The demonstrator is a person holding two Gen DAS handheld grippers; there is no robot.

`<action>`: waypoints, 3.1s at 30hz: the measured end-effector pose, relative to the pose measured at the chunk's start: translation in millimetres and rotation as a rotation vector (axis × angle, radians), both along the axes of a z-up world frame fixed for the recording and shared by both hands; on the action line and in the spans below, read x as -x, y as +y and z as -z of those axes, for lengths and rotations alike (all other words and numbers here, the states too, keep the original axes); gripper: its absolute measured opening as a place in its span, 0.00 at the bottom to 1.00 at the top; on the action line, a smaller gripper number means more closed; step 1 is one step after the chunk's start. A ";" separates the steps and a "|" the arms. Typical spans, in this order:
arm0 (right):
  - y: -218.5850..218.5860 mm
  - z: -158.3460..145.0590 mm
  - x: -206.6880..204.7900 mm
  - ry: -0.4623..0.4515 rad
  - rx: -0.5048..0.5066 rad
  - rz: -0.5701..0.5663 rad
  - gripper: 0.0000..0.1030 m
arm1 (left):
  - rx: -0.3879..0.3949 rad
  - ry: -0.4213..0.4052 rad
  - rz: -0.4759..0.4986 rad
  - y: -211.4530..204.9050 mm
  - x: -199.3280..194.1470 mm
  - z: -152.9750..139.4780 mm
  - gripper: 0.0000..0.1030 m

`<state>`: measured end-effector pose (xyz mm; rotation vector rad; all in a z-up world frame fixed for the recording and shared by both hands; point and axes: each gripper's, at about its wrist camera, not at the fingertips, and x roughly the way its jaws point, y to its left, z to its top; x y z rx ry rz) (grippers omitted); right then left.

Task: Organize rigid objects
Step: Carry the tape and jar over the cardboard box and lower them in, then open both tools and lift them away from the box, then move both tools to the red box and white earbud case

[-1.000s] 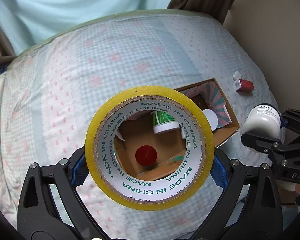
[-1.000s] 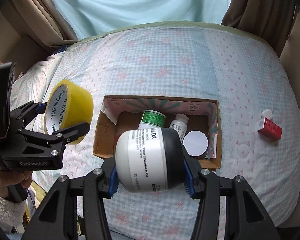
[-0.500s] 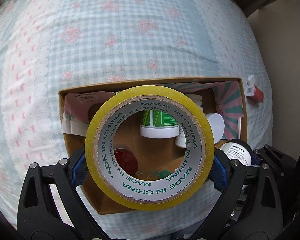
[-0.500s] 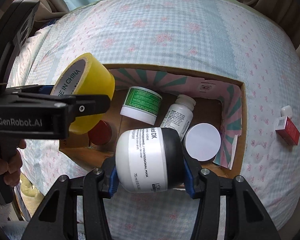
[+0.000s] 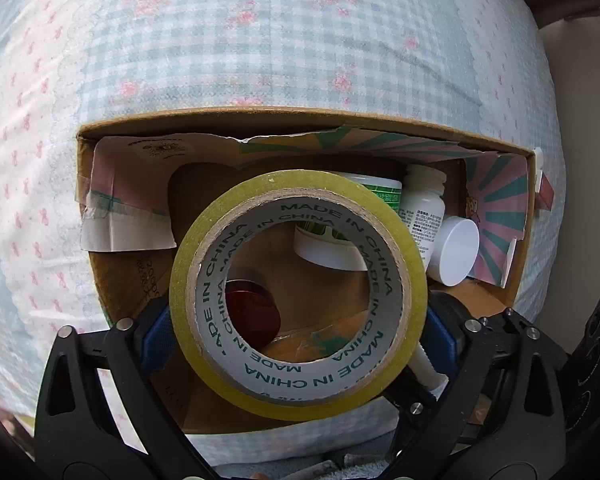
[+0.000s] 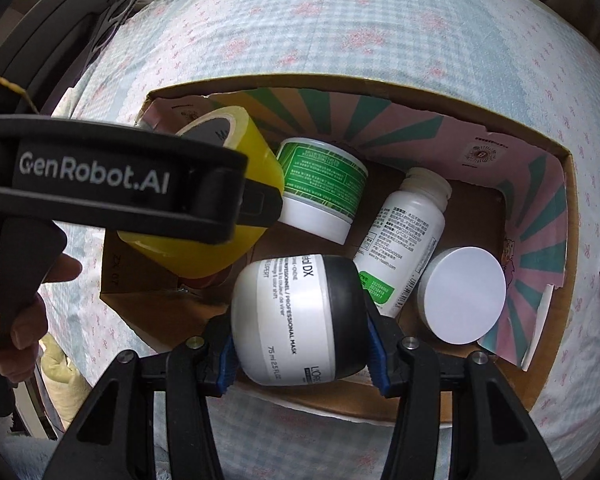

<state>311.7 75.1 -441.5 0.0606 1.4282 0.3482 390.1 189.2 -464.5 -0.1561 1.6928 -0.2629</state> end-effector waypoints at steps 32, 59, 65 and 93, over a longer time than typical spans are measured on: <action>-19.1 -104.5 53.9 -0.220 0.013 0.075 1.00 | 0.022 -0.241 -0.041 33.9 58.5 -134.3 1.00; -222.2 -244.8 141.9 -0.455 0.169 0.378 1.00 | -0.056 -0.650 -0.007 -75.0 175.3 -264.6 1.00; -313.9 -233.0 105.6 -0.455 0.156 0.232 1.00 | -0.126 -0.598 -0.068 -168.9 165.8 -244.0 1.00; -444.5 -18.0 -106.7 -0.372 0.186 -0.996 1.00 | 0.126 -0.047 -0.710 -430.3 23.8 30.1 0.98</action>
